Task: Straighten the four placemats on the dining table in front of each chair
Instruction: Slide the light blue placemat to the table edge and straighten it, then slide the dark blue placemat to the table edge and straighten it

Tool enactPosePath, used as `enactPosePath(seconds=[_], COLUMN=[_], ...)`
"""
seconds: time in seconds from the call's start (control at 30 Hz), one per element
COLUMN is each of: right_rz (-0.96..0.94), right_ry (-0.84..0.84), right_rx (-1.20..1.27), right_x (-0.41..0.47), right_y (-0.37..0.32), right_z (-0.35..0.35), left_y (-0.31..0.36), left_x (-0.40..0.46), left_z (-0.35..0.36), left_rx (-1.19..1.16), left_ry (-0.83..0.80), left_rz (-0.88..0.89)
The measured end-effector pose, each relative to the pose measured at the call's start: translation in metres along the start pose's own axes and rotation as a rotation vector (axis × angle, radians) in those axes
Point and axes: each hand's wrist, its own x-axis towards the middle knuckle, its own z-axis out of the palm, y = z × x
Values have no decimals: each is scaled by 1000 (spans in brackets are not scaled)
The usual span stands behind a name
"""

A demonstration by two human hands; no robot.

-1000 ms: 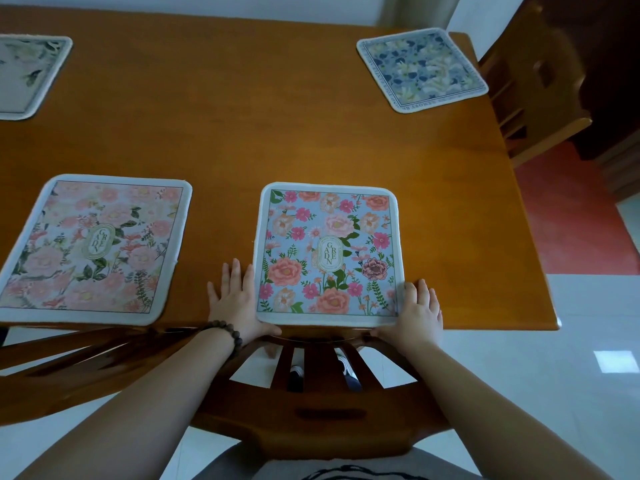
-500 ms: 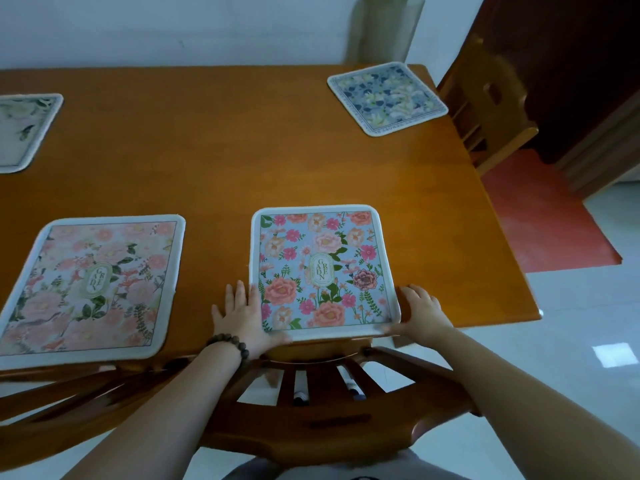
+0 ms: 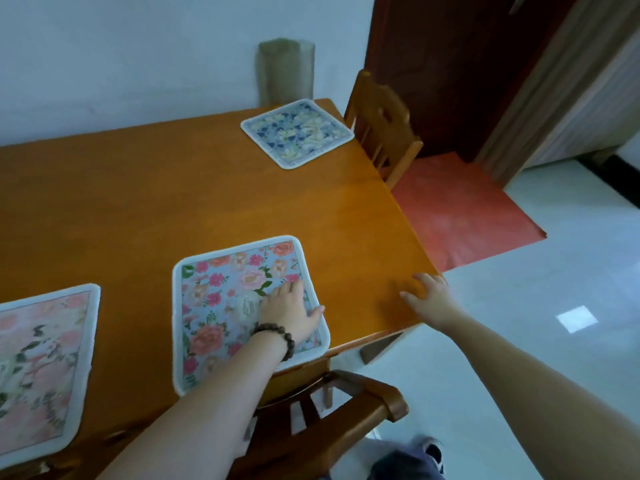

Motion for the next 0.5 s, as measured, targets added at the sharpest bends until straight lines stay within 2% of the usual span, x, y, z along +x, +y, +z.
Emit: enactPosePath(seconds=[0.23,0.5], right_rz=[-78,-185], right_ry=[109,145], right_rx=[-49,-214], right_x=[56,146], right_y=[98,199], right_z=[-78,-208], left_y=[161,356], left_x=[66,138], left_z=[31,43], left_rx=[47,87], left_ry=[-31,131], left_rz=[69,35])
